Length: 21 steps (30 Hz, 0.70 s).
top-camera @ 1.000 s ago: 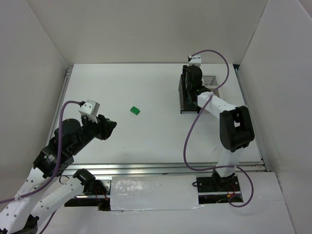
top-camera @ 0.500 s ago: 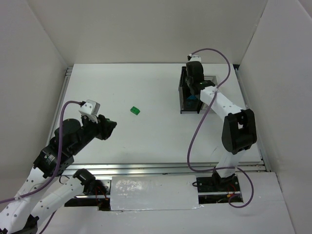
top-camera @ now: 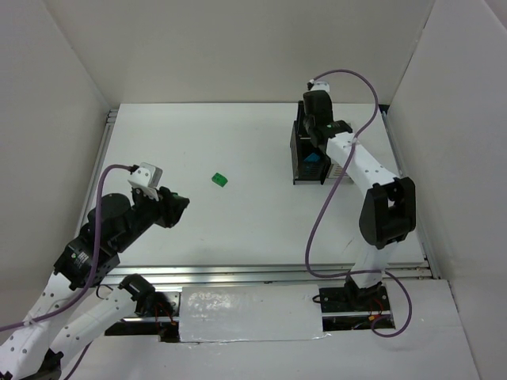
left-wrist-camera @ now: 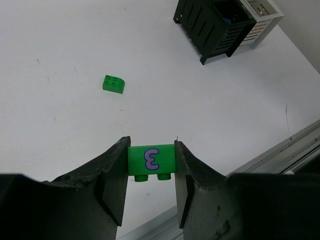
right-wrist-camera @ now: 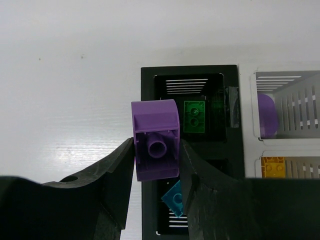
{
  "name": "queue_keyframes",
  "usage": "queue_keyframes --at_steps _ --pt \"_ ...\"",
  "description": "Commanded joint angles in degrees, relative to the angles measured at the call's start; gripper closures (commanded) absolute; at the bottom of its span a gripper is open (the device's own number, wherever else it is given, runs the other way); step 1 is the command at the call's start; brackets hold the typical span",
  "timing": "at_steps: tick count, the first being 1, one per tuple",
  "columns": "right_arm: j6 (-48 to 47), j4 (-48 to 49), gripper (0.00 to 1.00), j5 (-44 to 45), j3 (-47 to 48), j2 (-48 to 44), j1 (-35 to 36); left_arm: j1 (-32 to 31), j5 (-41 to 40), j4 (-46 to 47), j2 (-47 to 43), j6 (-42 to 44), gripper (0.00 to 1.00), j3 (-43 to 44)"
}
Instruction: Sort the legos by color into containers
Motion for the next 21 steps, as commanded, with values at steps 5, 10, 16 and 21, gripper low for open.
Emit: queue_keyframes --at_steps 5,10,16,21 --pt "-1.7 -1.1 1.0 3.3 5.9 5.0 -1.6 0.4 0.7 2.5 0.3 0.8 1.0 0.2" --pt "-2.1 -3.1 1.0 4.0 9.0 7.6 -1.8 0.4 0.0 2.5 -0.1 0.7 1.0 -0.1" --pt "-2.0 -2.7 1.0 4.1 8.0 7.6 -2.3 0.6 0.4 2.6 0.7 0.8 1.0 0.1" --pt "-1.7 -1.6 1.0 3.5 6.4 7.0 -2.4 0.9 0.5 2.6 1.0 0.8 1.0 0.2"
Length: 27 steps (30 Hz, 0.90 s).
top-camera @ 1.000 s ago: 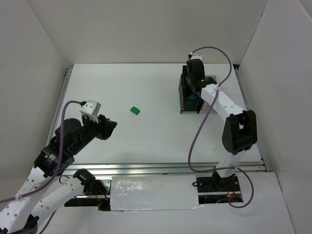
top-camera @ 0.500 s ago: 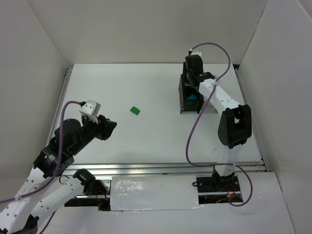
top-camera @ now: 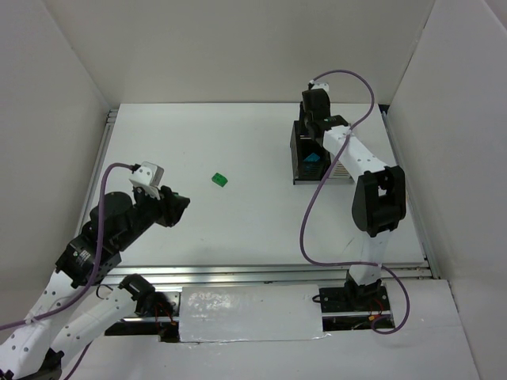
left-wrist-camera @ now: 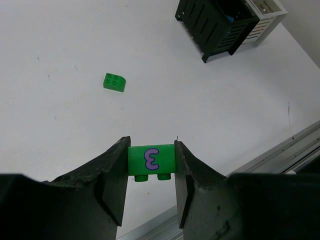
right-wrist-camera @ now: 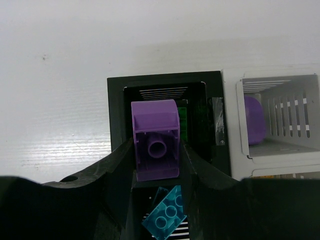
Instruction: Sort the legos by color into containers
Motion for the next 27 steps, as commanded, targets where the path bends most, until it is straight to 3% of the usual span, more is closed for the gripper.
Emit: queue_keyframes --at_steps 1,13,17,27 --pt "-0.2 1.2 1.0 0.4 0.3 -1.2 -0.6 0.5 0.3 2.6 0.2 0.8 1.0 0.0" --pt "1.1 -1.1 1.0 0.4 1.4 -1.0 -1.0 1.0 0.6 2.8 0.3 0.8 1.0 0.0" --pt "-0.8 0.1 1.0 -12.7 -0.8 -3.0 -0.7 1.3 1.2 2.8 0.7 0.9 1.0 0.1" --pt "3.2 1.3 1.0 -19.0 -0.6 -6.0 2.3 1.7 1.9 2.9 1.0 1.0 1.0 0.1"
